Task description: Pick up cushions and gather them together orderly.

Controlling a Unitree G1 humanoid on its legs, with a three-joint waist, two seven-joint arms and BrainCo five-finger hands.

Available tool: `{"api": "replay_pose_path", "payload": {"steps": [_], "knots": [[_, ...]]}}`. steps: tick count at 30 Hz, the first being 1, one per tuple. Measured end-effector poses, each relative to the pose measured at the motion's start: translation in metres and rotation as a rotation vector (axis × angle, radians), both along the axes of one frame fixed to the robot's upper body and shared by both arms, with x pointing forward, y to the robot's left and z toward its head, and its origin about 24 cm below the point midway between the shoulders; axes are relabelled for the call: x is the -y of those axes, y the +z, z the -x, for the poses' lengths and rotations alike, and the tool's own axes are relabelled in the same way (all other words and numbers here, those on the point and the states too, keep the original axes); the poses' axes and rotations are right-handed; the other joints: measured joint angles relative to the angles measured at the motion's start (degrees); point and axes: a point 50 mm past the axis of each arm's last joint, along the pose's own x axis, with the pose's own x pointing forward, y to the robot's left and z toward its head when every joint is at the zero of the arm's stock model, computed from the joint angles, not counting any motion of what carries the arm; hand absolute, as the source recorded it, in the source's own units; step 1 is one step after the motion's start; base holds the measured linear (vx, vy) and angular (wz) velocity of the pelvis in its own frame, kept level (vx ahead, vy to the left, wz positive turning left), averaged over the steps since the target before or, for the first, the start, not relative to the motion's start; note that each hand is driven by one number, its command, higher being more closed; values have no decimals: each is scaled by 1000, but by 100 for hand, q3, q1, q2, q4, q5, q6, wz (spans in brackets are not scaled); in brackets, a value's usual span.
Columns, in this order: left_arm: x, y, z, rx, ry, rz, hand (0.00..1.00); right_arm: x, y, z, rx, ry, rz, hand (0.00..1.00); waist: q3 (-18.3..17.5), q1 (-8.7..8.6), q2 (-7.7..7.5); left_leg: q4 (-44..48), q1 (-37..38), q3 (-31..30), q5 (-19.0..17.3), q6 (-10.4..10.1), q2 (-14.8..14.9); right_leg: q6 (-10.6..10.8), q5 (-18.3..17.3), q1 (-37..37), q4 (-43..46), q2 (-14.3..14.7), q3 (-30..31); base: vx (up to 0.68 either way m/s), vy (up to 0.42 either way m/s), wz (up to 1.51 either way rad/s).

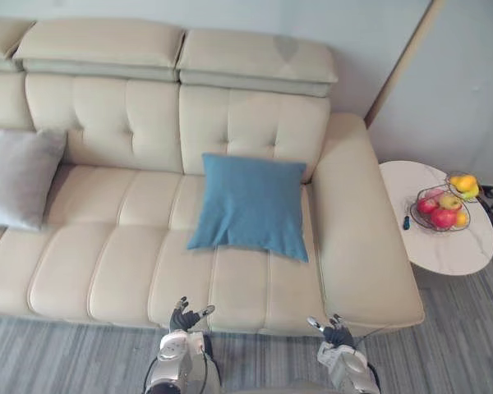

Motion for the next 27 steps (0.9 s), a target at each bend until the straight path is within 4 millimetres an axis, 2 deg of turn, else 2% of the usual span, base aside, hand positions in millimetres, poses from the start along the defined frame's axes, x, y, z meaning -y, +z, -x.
{"api": "replay_pose_path", "payload": {"steps": [2, 3, 4, 5, 7, 8, 9, 10, 11, 12, 13, 15, 18, 24, 27], "knots": [[8, -4, 4, -32, -30, 9, 0, 5, -2, 4, -17, -10, 21, 0, 118, -37, 174, -43, 70, -72, 161, -65, 67, -183, -2, 233, -297, 87, -198, -277, -81, 8], [12, -5, 6, -36, -45, 14, 0, 6, -4, 9, -37, -17, 30, 0, 149, -70, 301, -192, 66, -235, 423, -115, 101, -311, 75, 221, -334, 151, -303, -227, -62, 20], [12, -5, 7, -37, -44, 14, 0, 6, -6, 13, -50, -20, 30, 0, 152, -89, 302, -298, 69, -309, 525, -133, 82, -335, 87, 203, -348, 132, -381, -330, -85, 17], [11, -6, 8, -41, -40, 14, 0, 3, -11, 21, -84, -20, 23, 0, 183, -126, 252, -145, 14, -462, 356, -153, 121, -500, 106, 108, -336, 68, -657, -280, -13, -3], [8, -6, 9, -45, -33, 9, 0, 4, -15, 29, -109, -27, 24, 0, 205, -179, 207, 1051, -103, -655, -490, -10, 79, -499, 216, -92, -219, -108, -766, -232, 52, -18], [8, -6, 9, -45, -32, 9, 0, 5, -15, 31, -114, -28, 24, 0, 204, -192, 205, 1248, -96, -693, -625, -26, 80, -488, 251, -114, -224, -129, -757, -131, 171, -15], [8, -6, 9, -45, -32, 9, 0, 5, -18, 37, -129, -31, 24, 0, 200, -217, 209, 1660, 22, -779, -999, -124, 105, -404, 347, -141, -234, -191, -730, -136, 254, -6], [9, -8, 11, -53, -31, 13, 0, 5, -20, 44, -147, -35, 22, 0, 145, -231, 313, 1710, 139, -844, -1279, -173, 149, -300, 408, -172, -237, -201, -717, -98, 225, -3], [9, -9, 12, -58, -29, 14, 0, 5, -21, 46, -153, -37, 20, 0, 139, -232, 322, 1635, 168, -848, -1394, -238, 142, -252, 438, -186, -241, -201, -712, -132, 262, 8], [5, -9, 13, -66, -24, 5, 0, 0, -23, 49, -167, -41, 3, 0, 138, -288, 228, 1263, 261, -802, -1499, -251, -19, -140, 488, -212, -381, -237, -683, -118, 227, 7], [-6, -11, 18, -81, -5, -20, 0, -10, -27, 54, -195, -20, -28, 0, -3, -324, 3, 743, 399, -697, -1290, -215, -267, -124, 589, -211, -671, -385, -633, -123, 260, 4], [-15, -15, 29, -116, 8, -49, 0, -9, -30, 59, -219, -33, -35, 0, -125, -359, -114, 56, 659, -664, -955, -115, -569, -219, 707, -62, -1073, -450, -604, -47, 152, 12], [-20, -20, 37, -159, 9, -63, 0, -7, -34, 65, -245, -57, -45, 0, -163, -501, -83, -631, 961, -694, -682, -53, -911, -234, 995, 106, -1336, -498, -482, -53, 96, 35], [-29, -27, 53, -223, 2, -94, 0, -5, -36, 71, -269, -81, -50, 0, -272, -506, -3, -1360, 1412, -717, -215, -35, -1034, -235, 1053, 254, -1609, -452, -392, 25, -13, -9], [-33, -28, 56, -237, 6, -107, 0, 0, -36, 72, -271, -107, -49, 0, -272, -507, -26, -1667, 1693, -720, -26, -4, -1029, -204, 1109, 435, -1687, -395, -366, 113, -62, -7]]}}
